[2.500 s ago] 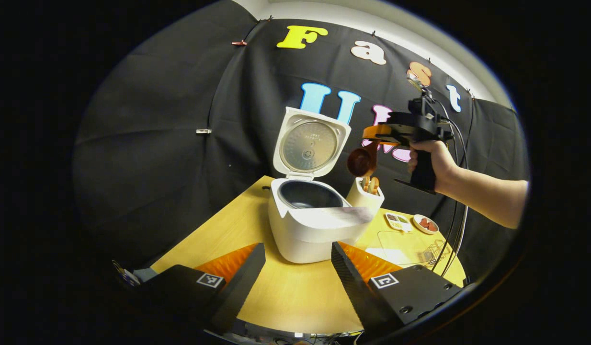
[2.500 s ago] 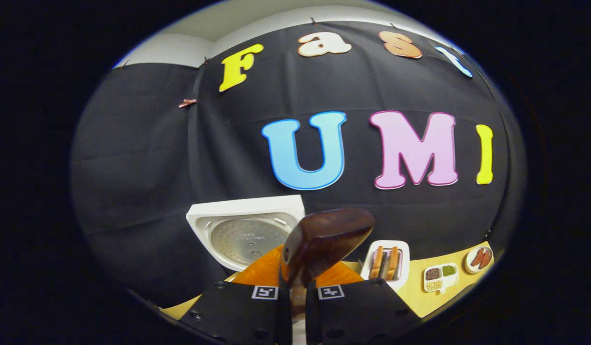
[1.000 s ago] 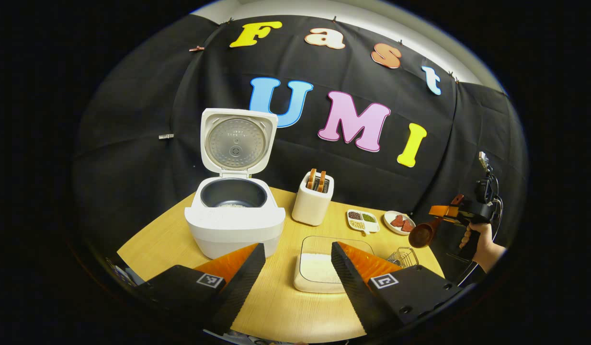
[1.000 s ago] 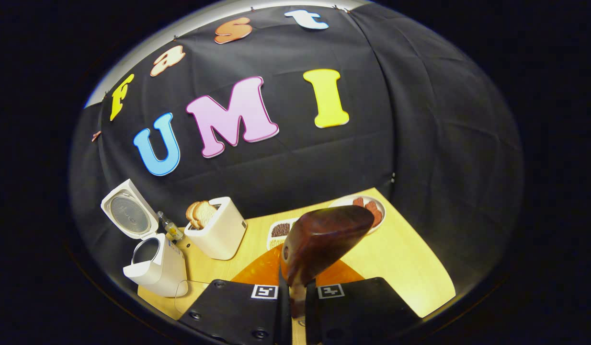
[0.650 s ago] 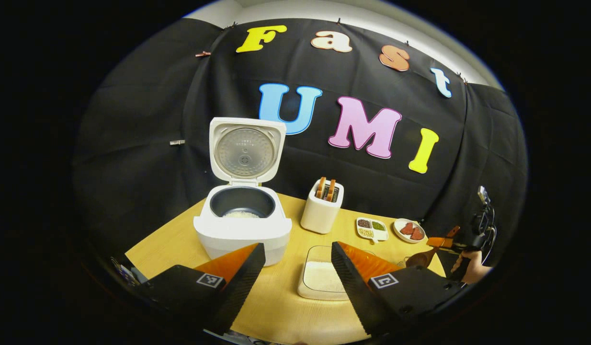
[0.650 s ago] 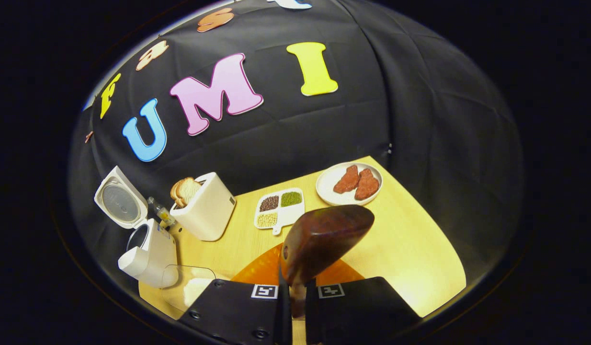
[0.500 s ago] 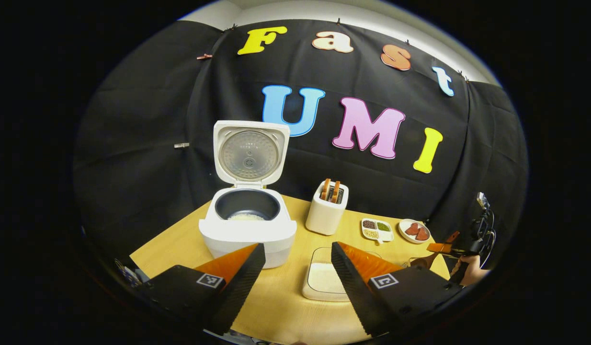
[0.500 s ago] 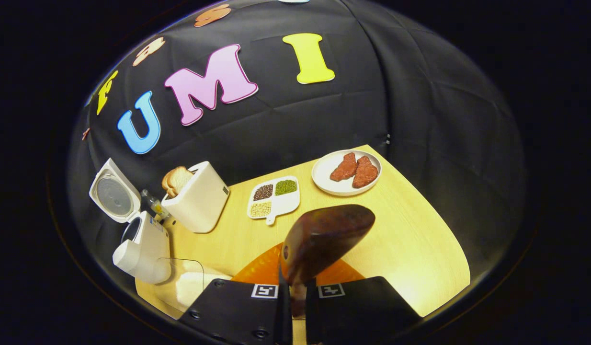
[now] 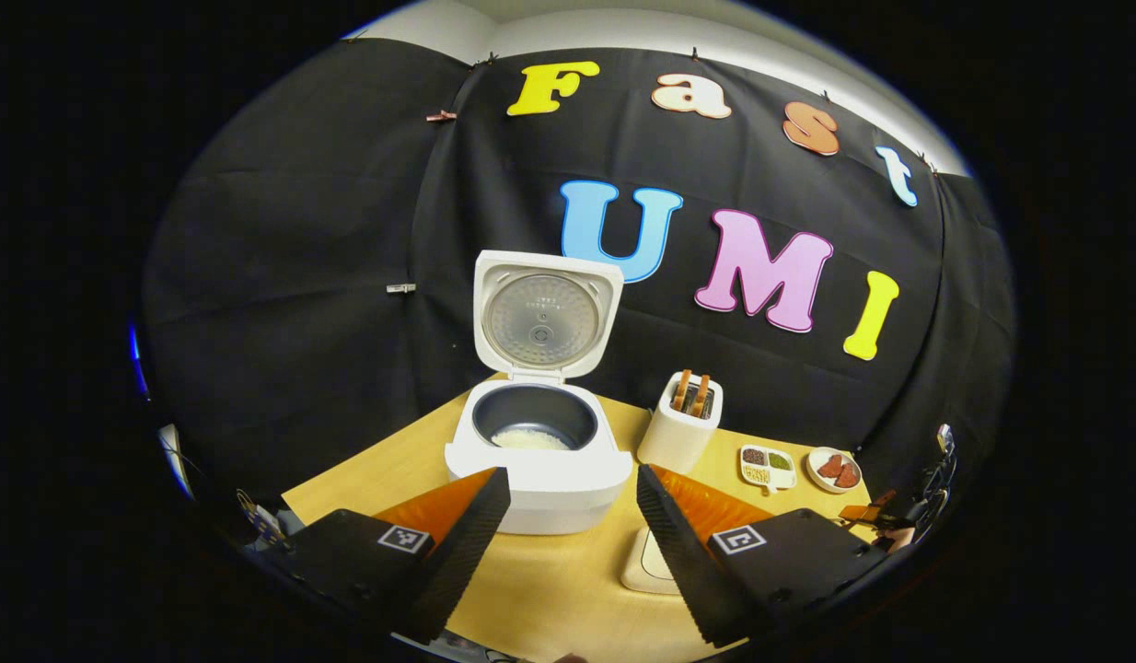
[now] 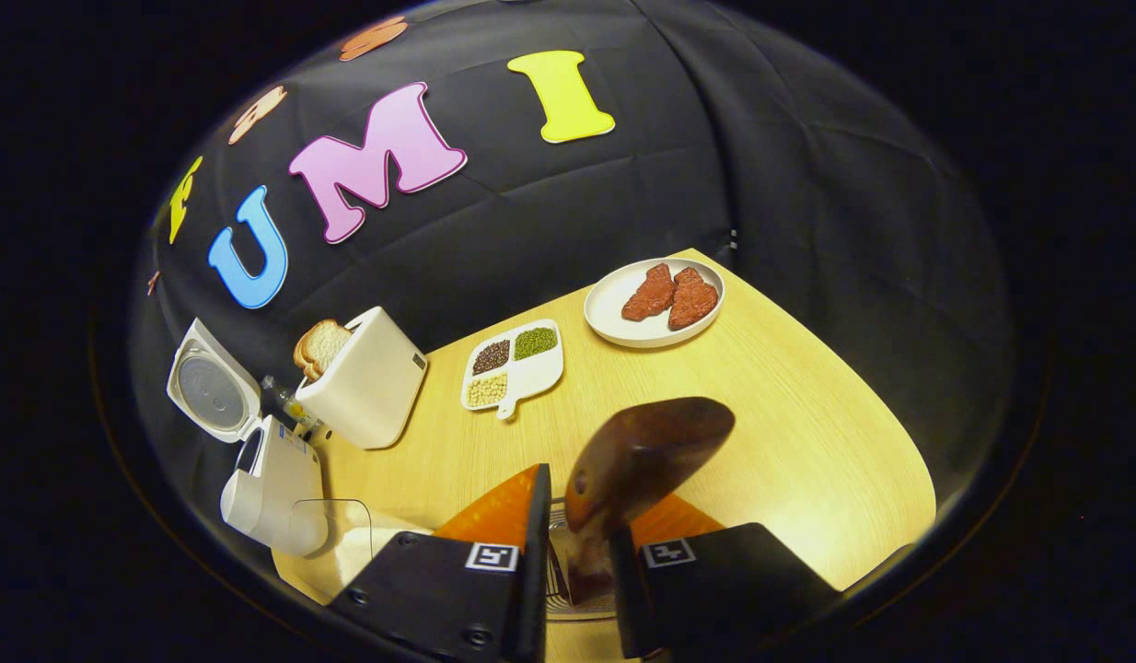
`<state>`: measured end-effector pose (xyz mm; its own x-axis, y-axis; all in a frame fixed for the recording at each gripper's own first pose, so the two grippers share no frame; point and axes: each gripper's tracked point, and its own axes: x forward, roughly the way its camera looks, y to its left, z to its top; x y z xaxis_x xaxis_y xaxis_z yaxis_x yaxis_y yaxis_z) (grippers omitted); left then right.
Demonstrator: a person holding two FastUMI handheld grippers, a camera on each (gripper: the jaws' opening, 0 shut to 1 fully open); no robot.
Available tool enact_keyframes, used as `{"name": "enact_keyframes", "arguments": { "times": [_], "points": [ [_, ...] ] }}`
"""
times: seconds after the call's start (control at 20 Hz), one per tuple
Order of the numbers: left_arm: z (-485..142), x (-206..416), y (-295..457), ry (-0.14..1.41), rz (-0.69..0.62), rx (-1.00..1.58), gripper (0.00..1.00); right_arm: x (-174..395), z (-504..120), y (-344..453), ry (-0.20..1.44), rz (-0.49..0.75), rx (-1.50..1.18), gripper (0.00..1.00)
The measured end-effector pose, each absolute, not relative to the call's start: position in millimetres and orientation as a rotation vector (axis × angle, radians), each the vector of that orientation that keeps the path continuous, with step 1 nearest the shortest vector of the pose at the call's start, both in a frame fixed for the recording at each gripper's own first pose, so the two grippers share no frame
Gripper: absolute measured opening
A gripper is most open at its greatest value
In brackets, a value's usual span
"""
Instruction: Close the left gripper, press the button to open the rice cooker; take a wooden spoon from the chopstick holder with the right hand, scoop a spoonful of rice and pour it into the rice cooker, then put the wooden spoon back into the chopstick holder.
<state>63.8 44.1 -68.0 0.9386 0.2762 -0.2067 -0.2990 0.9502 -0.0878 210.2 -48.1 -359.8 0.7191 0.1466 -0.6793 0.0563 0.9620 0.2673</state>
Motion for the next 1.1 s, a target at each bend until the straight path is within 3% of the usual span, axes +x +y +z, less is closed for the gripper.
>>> {"name": "enact_keyframes", "arguments": {
  "times": [0.2,0.6,1.1],
  "points": [
    [-32,82,72,0.123,0.333,-0.096,0.95,198,-339,-51,0.717,0.054,0.199,1.00],
    [68,147,130,-0.016,0.387,-0.041,0.95,143,-289,-75,0.620,0.009,-0.033,0.99],
    [188,242,148,-0.110,0.316,0.005,0.93,105,-229,-40,0.521,0.050,-0.023,0.99]
  ]
}}
